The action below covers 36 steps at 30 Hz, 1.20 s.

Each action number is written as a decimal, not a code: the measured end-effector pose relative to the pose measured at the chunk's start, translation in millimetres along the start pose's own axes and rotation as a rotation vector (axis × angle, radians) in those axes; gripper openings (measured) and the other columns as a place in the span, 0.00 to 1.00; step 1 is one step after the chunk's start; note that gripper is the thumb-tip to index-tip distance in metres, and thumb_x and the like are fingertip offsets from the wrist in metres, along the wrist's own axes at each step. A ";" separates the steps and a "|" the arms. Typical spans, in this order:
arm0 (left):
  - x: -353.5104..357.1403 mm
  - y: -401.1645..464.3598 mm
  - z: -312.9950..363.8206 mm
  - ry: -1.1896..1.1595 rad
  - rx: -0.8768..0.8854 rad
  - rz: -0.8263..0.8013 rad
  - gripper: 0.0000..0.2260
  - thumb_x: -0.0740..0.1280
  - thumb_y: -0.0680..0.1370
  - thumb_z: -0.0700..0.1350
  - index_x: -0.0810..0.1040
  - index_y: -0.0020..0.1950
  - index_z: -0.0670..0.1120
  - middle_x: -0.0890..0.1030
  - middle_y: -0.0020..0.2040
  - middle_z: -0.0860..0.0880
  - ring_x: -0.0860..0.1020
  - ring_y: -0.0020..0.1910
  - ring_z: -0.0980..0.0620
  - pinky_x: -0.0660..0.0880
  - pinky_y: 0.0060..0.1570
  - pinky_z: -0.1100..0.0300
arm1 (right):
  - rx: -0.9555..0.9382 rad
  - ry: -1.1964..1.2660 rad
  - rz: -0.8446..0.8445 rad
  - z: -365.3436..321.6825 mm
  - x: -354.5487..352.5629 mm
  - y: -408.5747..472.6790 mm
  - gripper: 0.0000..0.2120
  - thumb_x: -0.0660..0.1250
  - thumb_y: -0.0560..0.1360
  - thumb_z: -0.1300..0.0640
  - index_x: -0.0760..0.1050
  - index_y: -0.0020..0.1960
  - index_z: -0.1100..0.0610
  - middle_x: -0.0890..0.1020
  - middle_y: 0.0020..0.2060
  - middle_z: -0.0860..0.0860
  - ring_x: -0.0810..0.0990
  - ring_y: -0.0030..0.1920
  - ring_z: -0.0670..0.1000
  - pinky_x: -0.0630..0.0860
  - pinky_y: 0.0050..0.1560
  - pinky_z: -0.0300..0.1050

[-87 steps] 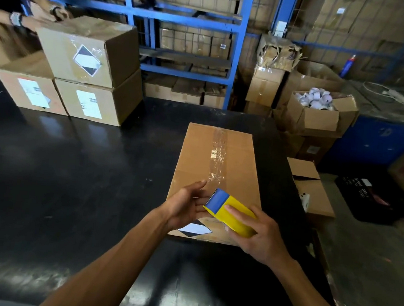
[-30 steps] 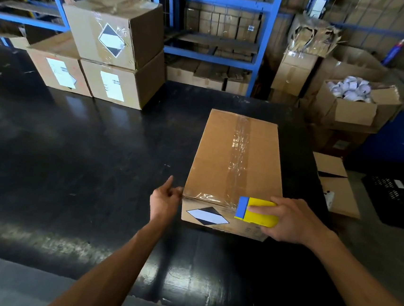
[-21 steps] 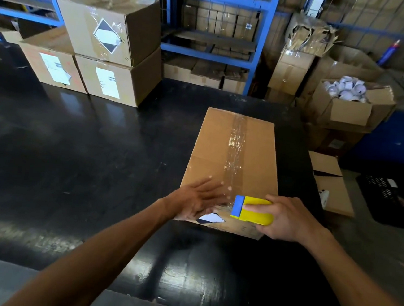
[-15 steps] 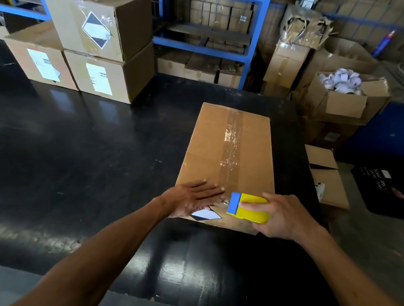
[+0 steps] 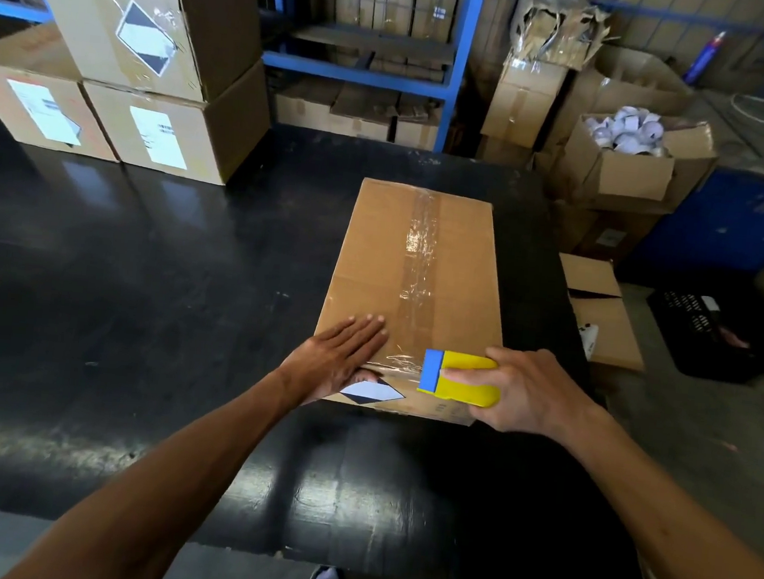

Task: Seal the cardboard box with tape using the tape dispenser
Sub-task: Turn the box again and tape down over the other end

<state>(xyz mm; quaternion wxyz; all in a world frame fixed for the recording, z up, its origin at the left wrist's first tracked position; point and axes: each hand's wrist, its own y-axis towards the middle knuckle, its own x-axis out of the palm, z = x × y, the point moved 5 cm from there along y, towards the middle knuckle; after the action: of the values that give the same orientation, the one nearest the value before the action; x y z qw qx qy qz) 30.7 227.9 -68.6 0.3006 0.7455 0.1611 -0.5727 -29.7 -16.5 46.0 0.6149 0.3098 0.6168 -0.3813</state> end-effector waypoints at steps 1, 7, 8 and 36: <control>0.7 -0.9 0.0 0.001 0.001 -0.003 0.32 0.57 0.83 0.60 0.62 0.79 0.39 0.63 0.78 0.39 0.62 0.78 0.42 0.66 0.73 0.47 | 0.000 0.009 0.004 5.9 0.2 -5.7 0.24 0.71 0.66 0.37 0.77 0.62 0.35 0.76 0.38 0.48 0.76 0.31 0.50 0.61 0.31 0.42; 0.4 0.0 -0.9 -0.015 0.022 -0.038 0.32 0.53 0.84 0.60 0.57 0.80 0.40 0.59 0.80 0.39 0.59 0.79 0.42 0.63 0.75 0.46 | 0.031 0.042 -0.021 58.9 11.7 -56.2 0.29 0.67 0.66 0.36 0.72 0.66 0.36 0.75 0.38 0.50 0.71 0.27 0.48 0.61 0.26 0.40; -0.1 0.7 -0.2 -0.023 0.023 -0.049 0.32 0.53 0.84 0.61 0.56 0.80 0.40 0.58 0.80 0.40 0.57 0.79 0.42 0.61 0.76 0.46 | 0.019 0.044 -0.020 63.2 14.3 -58.6 0.29 0.65 0.66 0.36 0.71 0.67 0.37 0.75 0.38 0.50 0.71 0.26 0.47 0.61 0.26 0.40; 9.1 96.9 81.0 -0.016 0.126 -0.192 0.30 0.50 0.85 0.59 0.56 0.81 0.41 0.57 0.81 0.43 0.55 0.80 0.46 0.51 0.78 0.50 | -0.118 0.047 0.101 124.0 58.2 -91.0 0.30 0.80 0.60 0.46 0.80 0.62 0.43 0.79 0.41 0.56 0.76 0.28 0.55 0.72 0.25 0.42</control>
<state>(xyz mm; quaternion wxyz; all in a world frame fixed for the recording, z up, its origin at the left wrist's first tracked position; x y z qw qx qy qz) 28.6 101.4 -65.0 0.1982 0.7395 0.1930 -0.6138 -45.4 -174.2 2.1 0.6361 0.3127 0.6359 -0.3055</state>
